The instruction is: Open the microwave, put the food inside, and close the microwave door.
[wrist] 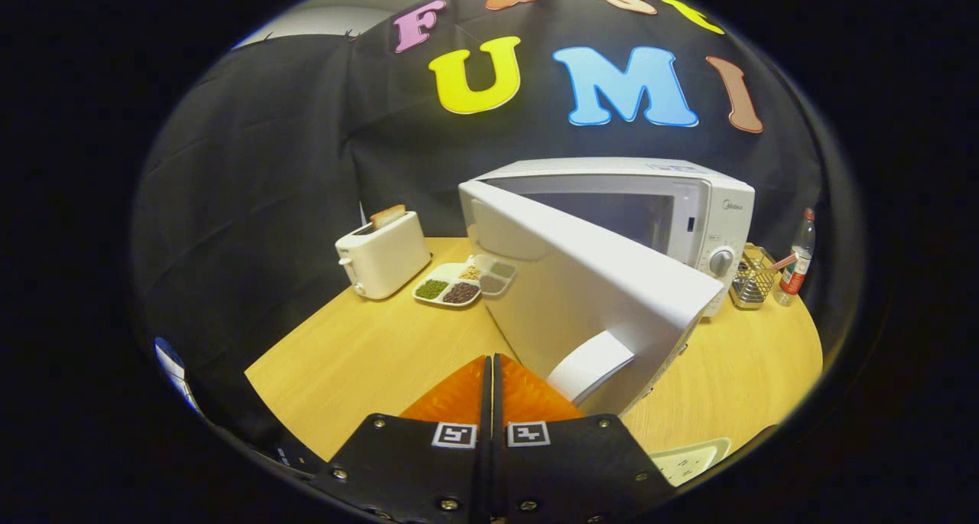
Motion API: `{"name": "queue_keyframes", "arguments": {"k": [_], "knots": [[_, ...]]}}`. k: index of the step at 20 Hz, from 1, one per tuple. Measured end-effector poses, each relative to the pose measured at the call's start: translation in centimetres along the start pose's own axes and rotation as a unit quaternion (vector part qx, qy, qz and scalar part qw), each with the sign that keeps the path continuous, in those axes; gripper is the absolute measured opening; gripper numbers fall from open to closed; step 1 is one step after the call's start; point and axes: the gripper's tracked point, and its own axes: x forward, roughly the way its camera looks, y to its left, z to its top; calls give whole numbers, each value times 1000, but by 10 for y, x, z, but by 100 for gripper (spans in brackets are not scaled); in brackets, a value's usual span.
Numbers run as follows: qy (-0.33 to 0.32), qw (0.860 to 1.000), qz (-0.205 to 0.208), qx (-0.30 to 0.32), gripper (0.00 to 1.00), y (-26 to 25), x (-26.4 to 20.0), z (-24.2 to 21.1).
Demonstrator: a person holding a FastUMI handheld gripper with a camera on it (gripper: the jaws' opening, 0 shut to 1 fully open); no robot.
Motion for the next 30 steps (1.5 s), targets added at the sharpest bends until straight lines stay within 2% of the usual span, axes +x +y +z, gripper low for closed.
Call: {"name": "queue_keyframes", "arguments": {"k": [13,16,21,24,25,27,30], "knots": [[-21,993,-110,36,1,-136,57,50],[-26,990,-124,55,1,-155,70,59],[-41,987,-139,73,1,-179,96,81],[-52,981,-148,111,1,-184,112,97],[-44,981,-155,113,1,-184,115,90],[-46,981,-167,83,2,-183,116,86],[-59,981,-166,82,2,-165,94,92]]}}
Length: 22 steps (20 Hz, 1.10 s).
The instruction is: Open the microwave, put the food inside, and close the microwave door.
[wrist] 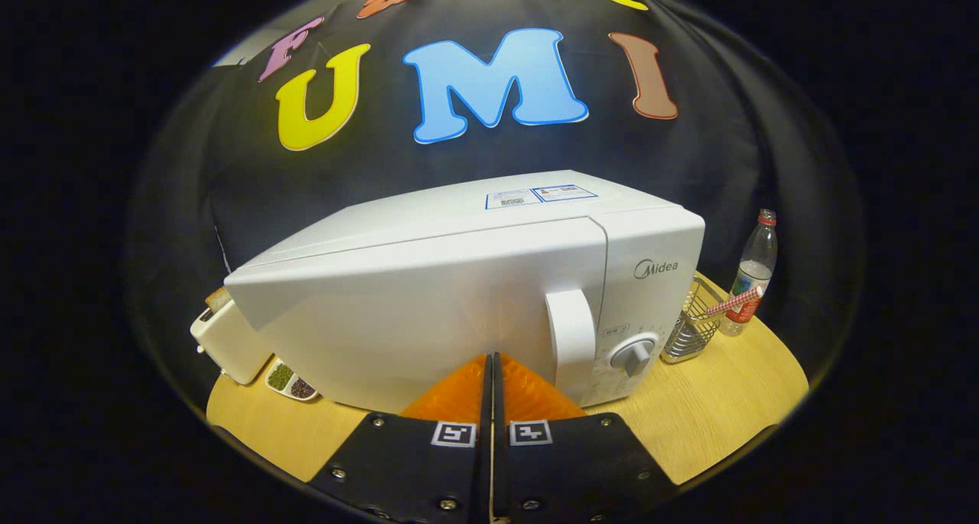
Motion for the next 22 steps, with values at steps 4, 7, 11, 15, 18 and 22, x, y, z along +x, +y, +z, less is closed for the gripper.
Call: {"name": "queue_keyframes", "arguments": {"k": [4,7,11,15,18,22], "knots": [[-41,999,-5,-14,2,13,-62,8],[-63,998,1,-17,2,26,-106,9],[-101,994,-3,-30,2,38,-160,10],[-157,986,-2,-51,59,47,-207,15],[-171,983,-4,-67,99,52,-231,6],[-165,984,-2,-66,99,57,-248,1]]}}
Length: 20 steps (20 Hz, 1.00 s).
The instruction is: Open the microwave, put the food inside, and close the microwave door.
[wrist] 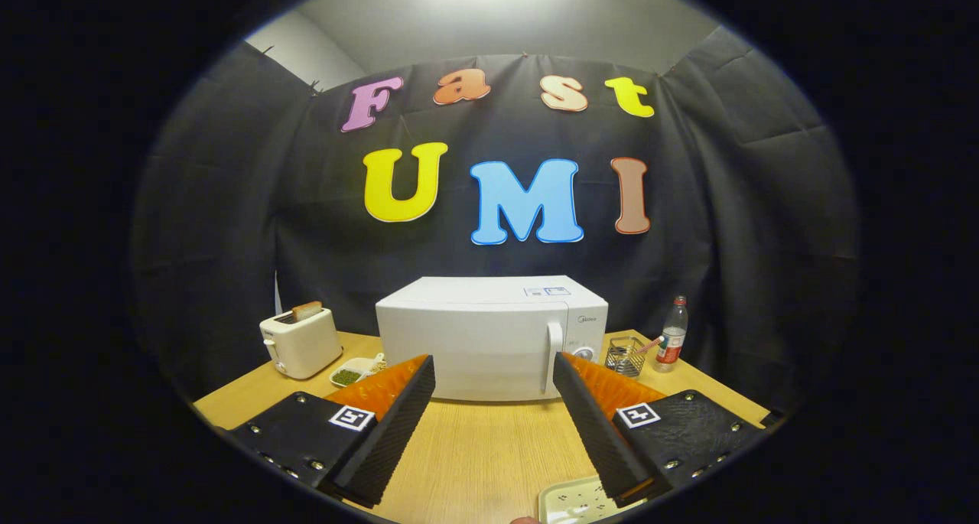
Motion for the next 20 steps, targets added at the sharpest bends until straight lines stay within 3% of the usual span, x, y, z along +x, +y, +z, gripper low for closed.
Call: {"name": "queue_keyframes", "arguments": {"k": [20], "knots": [[-31,999,-30,-3,99,-12,-48,33]]}}
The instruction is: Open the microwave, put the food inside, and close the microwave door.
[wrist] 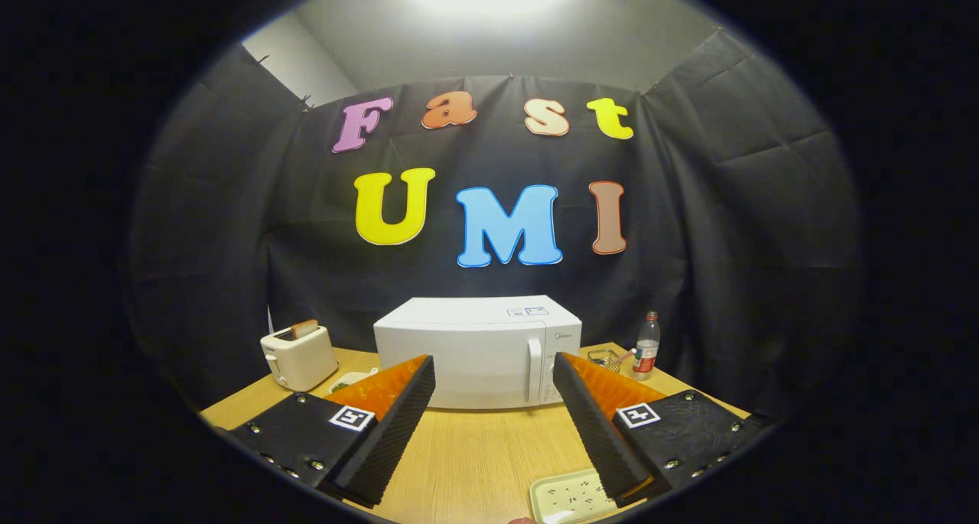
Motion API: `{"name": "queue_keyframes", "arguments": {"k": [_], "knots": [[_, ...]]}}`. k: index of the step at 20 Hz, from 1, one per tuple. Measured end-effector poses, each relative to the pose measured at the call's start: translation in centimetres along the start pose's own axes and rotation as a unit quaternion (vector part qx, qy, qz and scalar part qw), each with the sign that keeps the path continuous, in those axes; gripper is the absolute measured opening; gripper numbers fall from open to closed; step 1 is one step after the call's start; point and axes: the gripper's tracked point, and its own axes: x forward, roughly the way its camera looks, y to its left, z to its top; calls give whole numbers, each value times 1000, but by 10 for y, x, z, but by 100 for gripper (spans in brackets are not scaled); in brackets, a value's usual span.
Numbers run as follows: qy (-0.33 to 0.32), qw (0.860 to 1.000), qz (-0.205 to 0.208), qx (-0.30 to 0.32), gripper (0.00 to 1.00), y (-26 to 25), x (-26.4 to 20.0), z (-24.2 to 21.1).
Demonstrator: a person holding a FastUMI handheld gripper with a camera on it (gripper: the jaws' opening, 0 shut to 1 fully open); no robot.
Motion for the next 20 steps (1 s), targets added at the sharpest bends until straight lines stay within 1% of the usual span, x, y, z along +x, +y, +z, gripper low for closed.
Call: {"name": "queue_keyframes", "arguments": {"k": [10,15,20], "knots": [[4,1000,-3,5,99,-13,3,-8],[0,1000,-12,12,99,-25,4,-4],[-16,1000,-20,14,99,-33,4,9]]}}
